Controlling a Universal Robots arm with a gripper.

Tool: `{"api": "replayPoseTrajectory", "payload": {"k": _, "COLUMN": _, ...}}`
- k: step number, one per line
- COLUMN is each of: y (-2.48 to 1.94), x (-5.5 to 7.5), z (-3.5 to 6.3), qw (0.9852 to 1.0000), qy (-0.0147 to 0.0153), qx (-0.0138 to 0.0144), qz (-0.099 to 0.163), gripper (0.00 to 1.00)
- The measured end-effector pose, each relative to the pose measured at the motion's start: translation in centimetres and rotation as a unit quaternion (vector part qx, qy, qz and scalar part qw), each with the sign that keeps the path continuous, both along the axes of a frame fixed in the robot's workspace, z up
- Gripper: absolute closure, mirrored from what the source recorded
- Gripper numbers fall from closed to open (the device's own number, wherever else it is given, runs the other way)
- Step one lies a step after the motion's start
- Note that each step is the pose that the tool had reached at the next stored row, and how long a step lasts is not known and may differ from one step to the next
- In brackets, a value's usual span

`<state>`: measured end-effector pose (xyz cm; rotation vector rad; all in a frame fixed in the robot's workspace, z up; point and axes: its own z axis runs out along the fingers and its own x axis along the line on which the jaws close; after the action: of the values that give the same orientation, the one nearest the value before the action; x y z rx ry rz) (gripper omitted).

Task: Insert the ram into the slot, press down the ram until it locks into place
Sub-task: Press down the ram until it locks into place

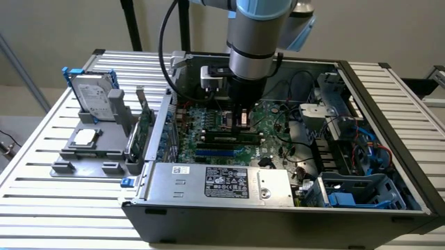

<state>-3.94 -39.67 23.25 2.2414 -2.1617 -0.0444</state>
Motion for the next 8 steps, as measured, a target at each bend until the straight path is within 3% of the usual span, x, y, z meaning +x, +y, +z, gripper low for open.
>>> {"api": "replayPoseTrajectory", "payload": {"k": 6, "y": 0.11, "x": -0.21, "z": -0.93, "qw": 1.0000, "qy": -0.0042, "qx": -0.0011, "qz": 0.000, "gripper": 0.89}}
{"api": "replayPoseTrajectory", "payload": {"k": 8, "y": 0.11, "x": -0.26, "z": -0.68, "qw": 1.0000, "qy": -0.0046, "qx": -0.0008, "qz": 0.000, "gripper": 0.89}}
